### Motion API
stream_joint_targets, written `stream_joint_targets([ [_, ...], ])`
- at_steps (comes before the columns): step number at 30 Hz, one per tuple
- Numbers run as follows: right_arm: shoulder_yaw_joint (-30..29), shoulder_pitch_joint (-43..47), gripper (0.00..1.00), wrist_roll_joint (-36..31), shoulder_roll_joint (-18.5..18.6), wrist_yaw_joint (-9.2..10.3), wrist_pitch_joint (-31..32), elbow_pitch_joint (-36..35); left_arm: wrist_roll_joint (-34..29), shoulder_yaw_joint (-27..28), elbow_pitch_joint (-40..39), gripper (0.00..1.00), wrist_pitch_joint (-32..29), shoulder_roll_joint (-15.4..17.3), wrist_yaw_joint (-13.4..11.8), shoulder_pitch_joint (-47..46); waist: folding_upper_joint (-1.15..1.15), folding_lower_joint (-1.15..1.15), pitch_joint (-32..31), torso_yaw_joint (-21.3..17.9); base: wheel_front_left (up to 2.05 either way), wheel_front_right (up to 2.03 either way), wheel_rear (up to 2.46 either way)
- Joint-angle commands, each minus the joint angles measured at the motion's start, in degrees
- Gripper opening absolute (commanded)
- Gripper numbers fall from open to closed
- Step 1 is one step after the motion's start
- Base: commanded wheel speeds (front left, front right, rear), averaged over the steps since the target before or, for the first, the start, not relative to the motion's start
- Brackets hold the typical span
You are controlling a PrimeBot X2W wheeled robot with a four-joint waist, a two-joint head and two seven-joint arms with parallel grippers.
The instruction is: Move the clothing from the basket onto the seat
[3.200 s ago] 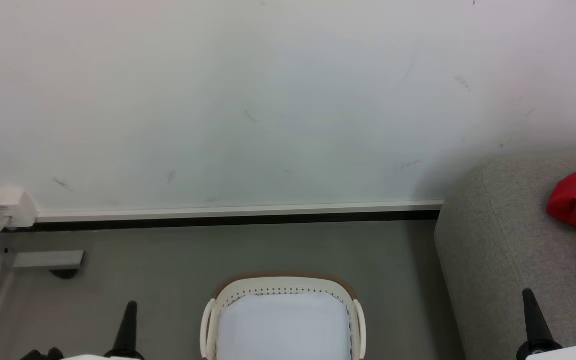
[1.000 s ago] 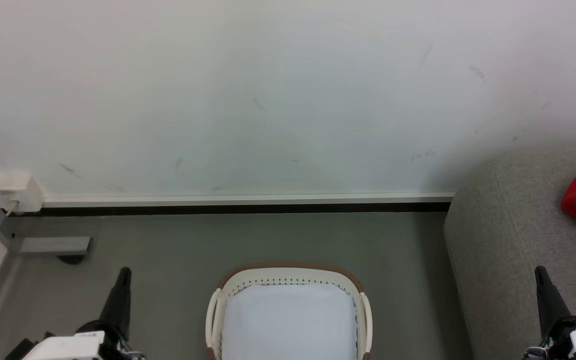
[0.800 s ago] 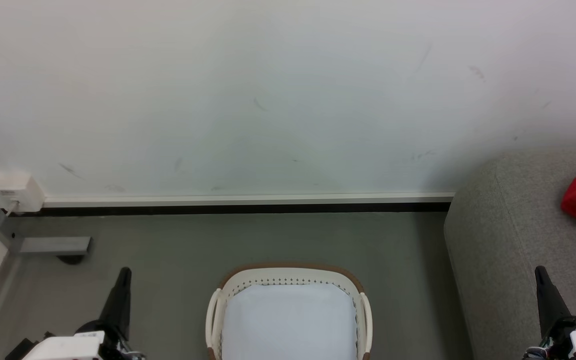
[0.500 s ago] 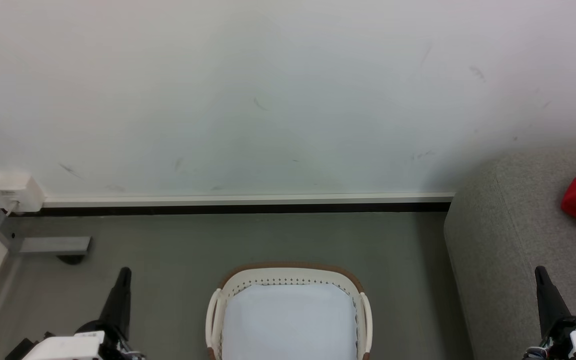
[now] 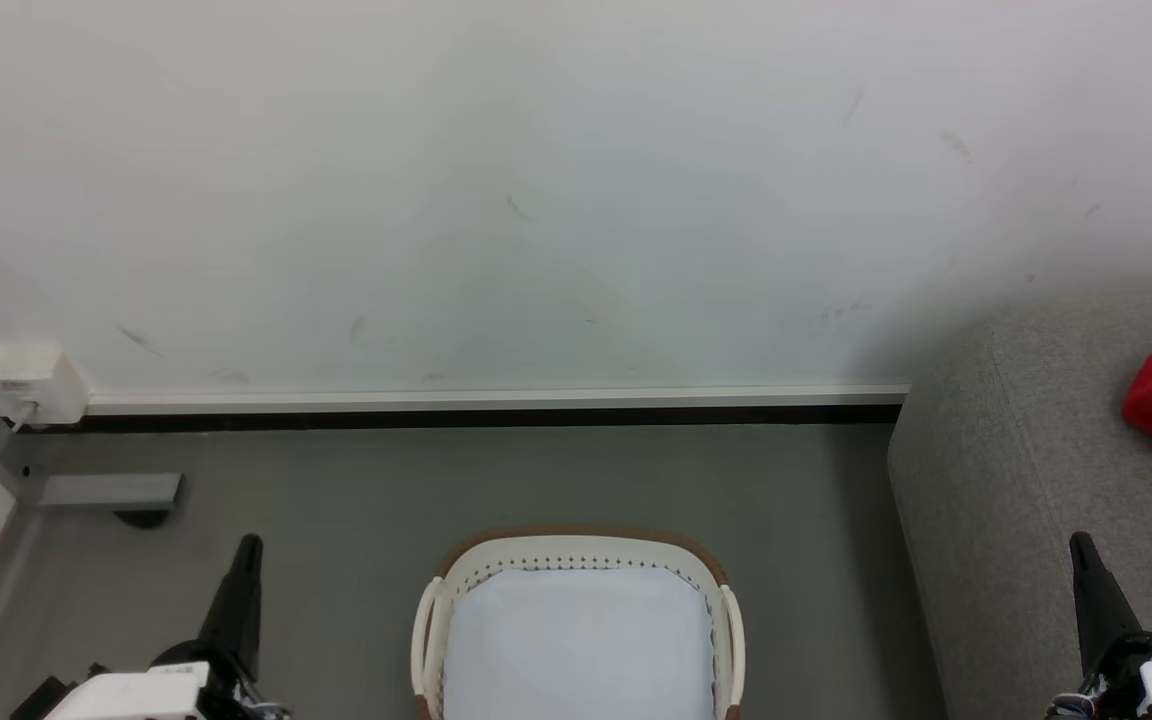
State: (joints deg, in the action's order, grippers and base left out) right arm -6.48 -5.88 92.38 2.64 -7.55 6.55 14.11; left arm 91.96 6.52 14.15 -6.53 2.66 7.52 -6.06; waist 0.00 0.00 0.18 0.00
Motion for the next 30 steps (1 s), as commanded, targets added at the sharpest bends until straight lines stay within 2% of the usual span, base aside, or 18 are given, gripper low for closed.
stream_joint_targets([
  [1, -0.2, -0.7, 0.00, 0.1, 0.4, 0.12, 0.2, -0.3, 0.8, 0.1, -0.2, 0.00, -0.2, 0.4, 0.1, -0.4, 0.00, 0.00, 0.0, 0.0, 0.00, 0.00, 0.00],
  [30, -0.2, -0.7, 0.00, 0.1, 0.4, 0.12, 0.2, -0.3, 0.8, 0.1, -0.2, 0.00, -0.2, 0.4, 0.1, -0.4, 0.00, 0.00, 0.0, 0.0, 0.00, 0.00, 0.00],
])
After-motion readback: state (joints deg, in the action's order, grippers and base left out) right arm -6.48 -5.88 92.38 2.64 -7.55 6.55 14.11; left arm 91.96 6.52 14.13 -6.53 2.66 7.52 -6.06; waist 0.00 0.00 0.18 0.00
